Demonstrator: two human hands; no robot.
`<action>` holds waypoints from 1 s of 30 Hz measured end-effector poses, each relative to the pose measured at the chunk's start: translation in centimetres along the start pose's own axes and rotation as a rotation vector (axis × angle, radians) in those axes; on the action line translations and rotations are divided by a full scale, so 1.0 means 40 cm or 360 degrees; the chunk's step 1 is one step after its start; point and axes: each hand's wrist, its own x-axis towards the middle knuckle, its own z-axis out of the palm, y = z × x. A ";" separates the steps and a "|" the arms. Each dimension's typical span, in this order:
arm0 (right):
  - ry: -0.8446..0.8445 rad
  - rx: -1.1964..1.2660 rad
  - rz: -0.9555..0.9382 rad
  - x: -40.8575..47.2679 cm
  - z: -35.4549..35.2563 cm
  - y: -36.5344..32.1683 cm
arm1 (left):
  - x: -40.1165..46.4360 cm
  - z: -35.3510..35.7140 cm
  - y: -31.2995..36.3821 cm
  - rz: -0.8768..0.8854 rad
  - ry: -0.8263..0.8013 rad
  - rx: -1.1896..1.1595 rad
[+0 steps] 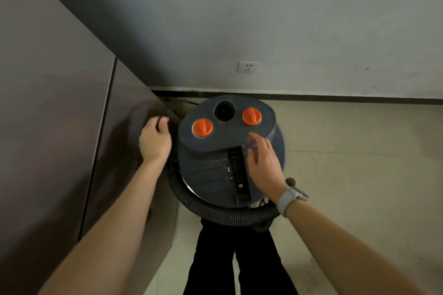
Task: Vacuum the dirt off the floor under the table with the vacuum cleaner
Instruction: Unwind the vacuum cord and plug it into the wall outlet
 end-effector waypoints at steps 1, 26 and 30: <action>0.0054 -0.0004 -0.0039 0.015 -0.010 -0.010 | 0.014 0.003 0.036 0.0195 -0.0055 0.0087; -0.0329 -0.0343 -0.0548 0.170 -0.607 0.183 | -0.364 0.336 0.445 0.0906 -0.0139 0.0145; -0.0174 -0.0409 -0.0390 0.167 -0.808 0.319 | -0.503 0.529 0.566 0.0736 -0.0059 0.0010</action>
